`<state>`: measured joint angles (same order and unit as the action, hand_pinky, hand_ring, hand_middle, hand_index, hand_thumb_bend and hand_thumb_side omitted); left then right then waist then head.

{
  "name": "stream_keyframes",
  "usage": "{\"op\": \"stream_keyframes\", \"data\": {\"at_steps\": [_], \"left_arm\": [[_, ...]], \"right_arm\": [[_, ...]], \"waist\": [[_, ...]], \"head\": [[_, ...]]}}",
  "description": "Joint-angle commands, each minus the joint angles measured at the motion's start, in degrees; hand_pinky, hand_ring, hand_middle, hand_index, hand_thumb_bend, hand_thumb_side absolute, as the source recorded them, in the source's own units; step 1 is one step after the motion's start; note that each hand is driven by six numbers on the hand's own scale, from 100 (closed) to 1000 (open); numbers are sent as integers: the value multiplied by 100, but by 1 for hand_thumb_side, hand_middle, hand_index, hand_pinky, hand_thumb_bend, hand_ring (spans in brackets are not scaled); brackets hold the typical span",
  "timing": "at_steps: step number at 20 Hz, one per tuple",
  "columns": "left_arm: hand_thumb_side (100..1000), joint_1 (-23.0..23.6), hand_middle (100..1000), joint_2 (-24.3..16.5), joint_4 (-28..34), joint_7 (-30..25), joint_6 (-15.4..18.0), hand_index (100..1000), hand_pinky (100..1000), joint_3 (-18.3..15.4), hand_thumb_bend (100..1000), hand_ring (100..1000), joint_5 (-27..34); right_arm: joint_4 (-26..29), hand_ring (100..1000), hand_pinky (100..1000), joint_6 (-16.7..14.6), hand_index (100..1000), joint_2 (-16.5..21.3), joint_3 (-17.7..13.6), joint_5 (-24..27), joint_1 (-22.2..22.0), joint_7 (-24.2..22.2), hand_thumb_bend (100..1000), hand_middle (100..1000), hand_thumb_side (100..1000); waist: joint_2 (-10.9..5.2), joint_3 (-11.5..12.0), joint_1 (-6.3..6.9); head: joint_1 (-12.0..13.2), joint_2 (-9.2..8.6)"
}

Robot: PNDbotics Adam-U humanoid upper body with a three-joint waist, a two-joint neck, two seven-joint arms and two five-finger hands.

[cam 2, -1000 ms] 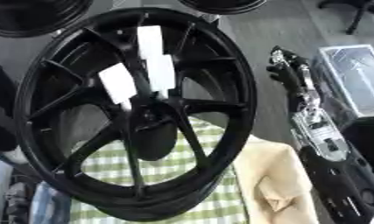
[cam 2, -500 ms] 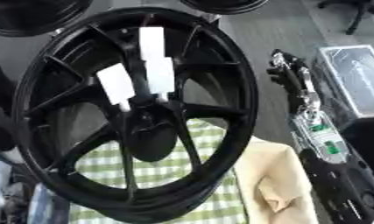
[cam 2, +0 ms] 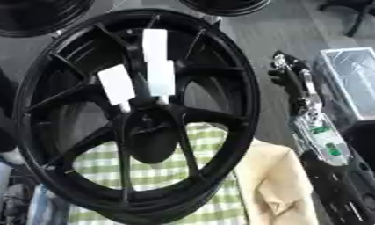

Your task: Pull the pin out of the wheel hub.

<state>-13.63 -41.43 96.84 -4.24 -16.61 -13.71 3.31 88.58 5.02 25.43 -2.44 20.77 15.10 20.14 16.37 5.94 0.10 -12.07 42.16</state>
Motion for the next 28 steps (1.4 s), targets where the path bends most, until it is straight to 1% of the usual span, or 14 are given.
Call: {"op": "stream_keyframes", "data": {"at_steps": [1,3,6,9,11,13,16,22,28], "left_arm": [[746,-115,717,220,238,331,71,782,789,-101,276,762,329],[739,-146,717,520,287,544,159,780,788,-86,283,763,542],[739,-116,748,965,324,851,370,794,794,-36,318,788,849],[732,-8,773,1404,383,1143,650,814,802,125,352,809,1141],[718,41,779,1574,401,1333,838,823,805,223,381,813,1331],[718,72,770,1661,339,1522,1005,819,800,348,385,801,1471],[723,89,759,1772,222,1842,1131,814,797,555,382,789,1512],[736,124,749,1906,288,2473,1179,806,791,860,362,777,1542],[740,136,746,1942,366,2628,1182,804,791,927,350,777,1519]], "right_arm": [[126,718,790,-8,802,92,-41,16,60,-15,133,663,598],[130,718,791,-10,802,85,-41,19,67,-19,133,663,597],[140,718,791,-12,803,50,-36,29,101,-24,133,663,596],[153,718,791,-16,803,45,-42,34,132,-21,133,663,596],[153,718,791,-17,803,39,-49,38,138,-13,132,663,597],[153,718,791,-19,803,23,-49,43,146,-10,133,663,596],[153,718,791,-21,803,-9,-42,47,168,-13,133,663,595],[161,718,791,-21,803,-17,-44,50,193,-7,133,663,594],[161,718,792,-19,803,-18,-40,50,198,-11,132,662,594]], "waist": [[-108,-7,-3],[-106,-16,-16],[-88,-46,-52],[-66,-61,-74],[-52,-61,-80],[-43,-65,-82],[-40,-77,-90],[-38,-98,-106],[-37,-92,-101]], "head": [[39,-87],[62,-90],[83,-99],[103,-115],[118,-127],[139,-139],[165,-149],[203,-161],[207,-152]]}}
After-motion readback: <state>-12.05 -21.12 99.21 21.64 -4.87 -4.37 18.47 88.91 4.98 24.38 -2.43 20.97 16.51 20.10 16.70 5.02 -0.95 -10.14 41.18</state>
